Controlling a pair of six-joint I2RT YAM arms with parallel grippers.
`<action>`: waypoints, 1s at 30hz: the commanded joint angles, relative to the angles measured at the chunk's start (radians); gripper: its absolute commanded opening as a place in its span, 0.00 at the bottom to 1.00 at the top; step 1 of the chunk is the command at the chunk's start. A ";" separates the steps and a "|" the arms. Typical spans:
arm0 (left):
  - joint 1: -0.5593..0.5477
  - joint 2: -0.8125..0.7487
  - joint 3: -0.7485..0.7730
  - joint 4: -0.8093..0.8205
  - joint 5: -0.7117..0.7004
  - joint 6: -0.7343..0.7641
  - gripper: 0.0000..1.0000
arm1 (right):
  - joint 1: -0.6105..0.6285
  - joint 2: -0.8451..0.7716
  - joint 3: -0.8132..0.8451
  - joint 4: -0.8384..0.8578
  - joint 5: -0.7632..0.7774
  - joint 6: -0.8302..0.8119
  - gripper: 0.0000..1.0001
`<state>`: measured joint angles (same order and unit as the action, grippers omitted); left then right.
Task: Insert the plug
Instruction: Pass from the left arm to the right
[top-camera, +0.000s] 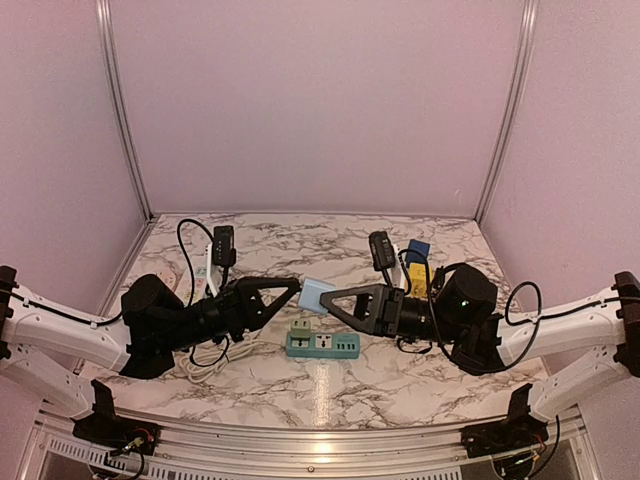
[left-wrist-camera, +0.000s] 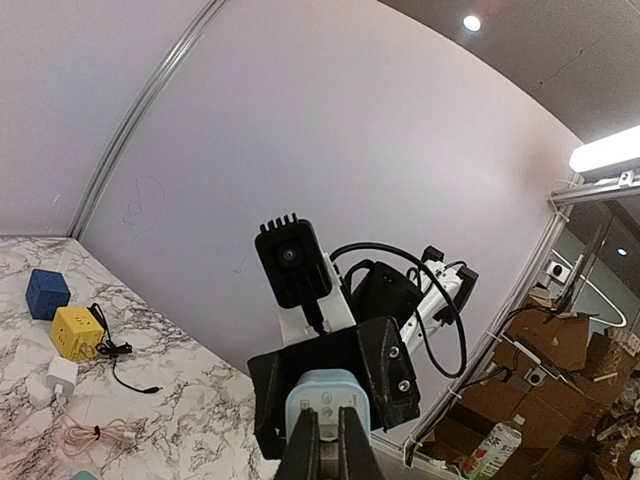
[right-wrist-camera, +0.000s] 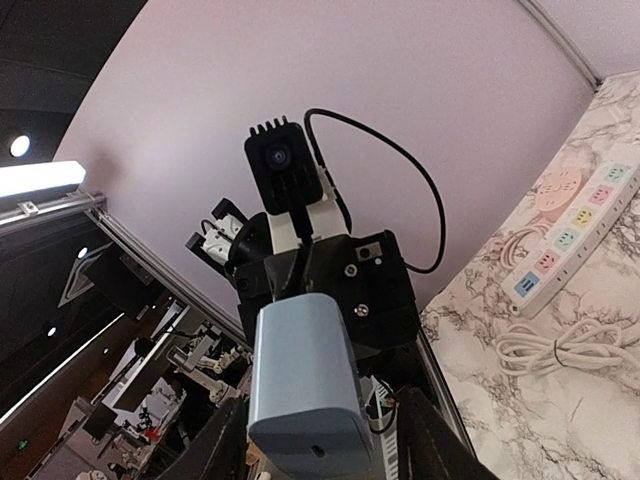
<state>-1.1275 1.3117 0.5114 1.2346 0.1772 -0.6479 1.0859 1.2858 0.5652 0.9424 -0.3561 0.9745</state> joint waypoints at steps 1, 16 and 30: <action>-0.009 -0.008 -0.005 0.032 -0.016 -0.007 0.00 | -0.001 0.006 0.008 0.025 0.000 -0.023 0.46; -0.016 0.009 -0.006 0.043 -0.025 -0.013 0.22 | -0.004 0.011 0.047 0.003 -0.025 -0.045 0.10; -0.016 -0.235 -0.178 -0.127 -0.214 0.015 0.99 | -0.019 -0.134 0.444 -1.092 0.298 -0.658 0.00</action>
<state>-1.1412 1.1519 0.3683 1.1969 0.0574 -0.6556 1.0748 1.1725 0.8753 0.2218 -0.2295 0.5613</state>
